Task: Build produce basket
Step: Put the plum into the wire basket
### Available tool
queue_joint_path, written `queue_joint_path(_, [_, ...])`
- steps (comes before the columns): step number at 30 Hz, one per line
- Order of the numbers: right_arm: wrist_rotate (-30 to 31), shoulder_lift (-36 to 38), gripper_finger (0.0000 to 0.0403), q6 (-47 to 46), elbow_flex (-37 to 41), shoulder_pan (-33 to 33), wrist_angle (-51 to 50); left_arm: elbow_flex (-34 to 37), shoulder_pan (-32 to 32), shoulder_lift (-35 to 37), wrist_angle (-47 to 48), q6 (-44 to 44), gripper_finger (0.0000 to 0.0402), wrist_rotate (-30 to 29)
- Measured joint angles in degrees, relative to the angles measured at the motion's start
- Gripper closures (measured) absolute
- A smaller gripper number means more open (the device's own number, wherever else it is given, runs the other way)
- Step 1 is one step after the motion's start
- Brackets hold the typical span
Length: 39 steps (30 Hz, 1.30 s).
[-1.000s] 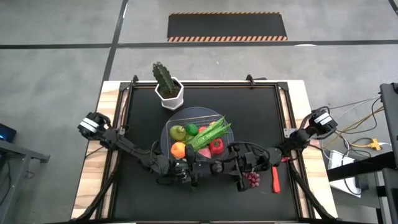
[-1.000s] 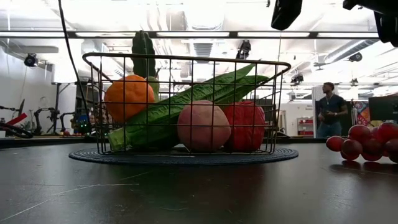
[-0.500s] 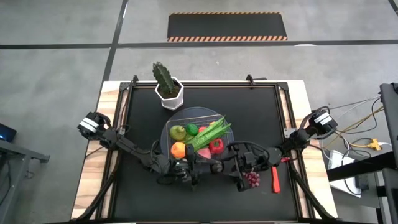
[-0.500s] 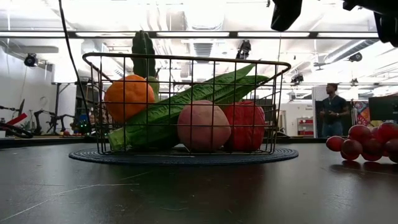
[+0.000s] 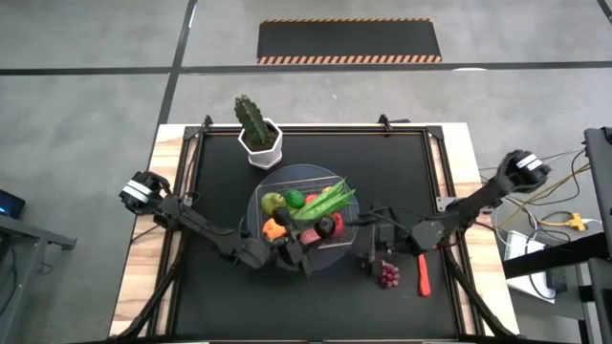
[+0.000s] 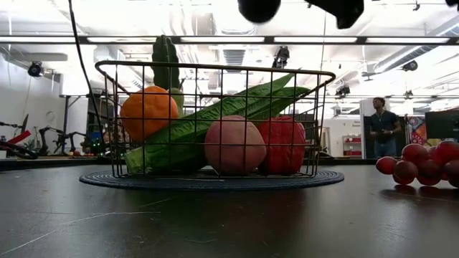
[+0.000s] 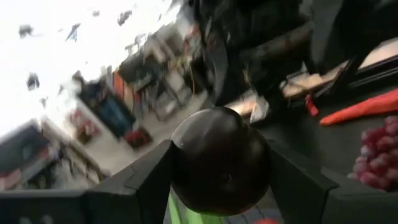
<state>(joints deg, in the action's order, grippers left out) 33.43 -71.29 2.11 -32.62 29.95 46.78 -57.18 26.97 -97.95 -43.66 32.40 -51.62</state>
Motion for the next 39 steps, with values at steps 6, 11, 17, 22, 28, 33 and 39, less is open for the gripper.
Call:
queue_joint_path(6, [5.68, 11.30, 0.0103, -0.61, -1.50, -0.14, -22.00, -4.30, -3.28, 3.20, 20.84, -22.34, 0.0192, 1.42])
queue_joint_path(11, [6.07, 17.46, 0.0110, 0.23, -1.60, -0.28, -31.41, -12.10, -8.31, 5.32, 50.83, -45.25, 0.0192, 15.23])
queue_joint_path(17, [7.20, 22.24, 0.0116, 0.57, -1.55, -0.28, -39.35, -21.36, -14.17, 4.71, 80.34, -58.86, 0.0192, 29.86])
queue_joint_path(22, [7.26, 23.15, 0.0117, 1.80, -1.00, -0.28, -40.91, -24.35, -19.02, 4.68, 88.84, -60.72, 0.0192, 41.30])
queue_joint_path(28, [7.23, 22.85, 0.0121, 3.10, -0.48, -0.33, -41.45, -23.88, -23.40, 4.34, 90.29, -60.80, 0.0192, 44.90])
queue_joint_path(33, [7.24, 22.85, 0.0129, 3.08, -0.32, -0.36, -42.09, -23.55, -24.70, 3.41, 90.20, -60.77, 0.0192, 45.21])
queue_joint_path(39, [7.23, 22.85, 0.0134, 3.47, -0.22, -0.36, -42.14, -22.66, -24.78, 2.07, 91.35, -61.57, 0.0192, 45.20])
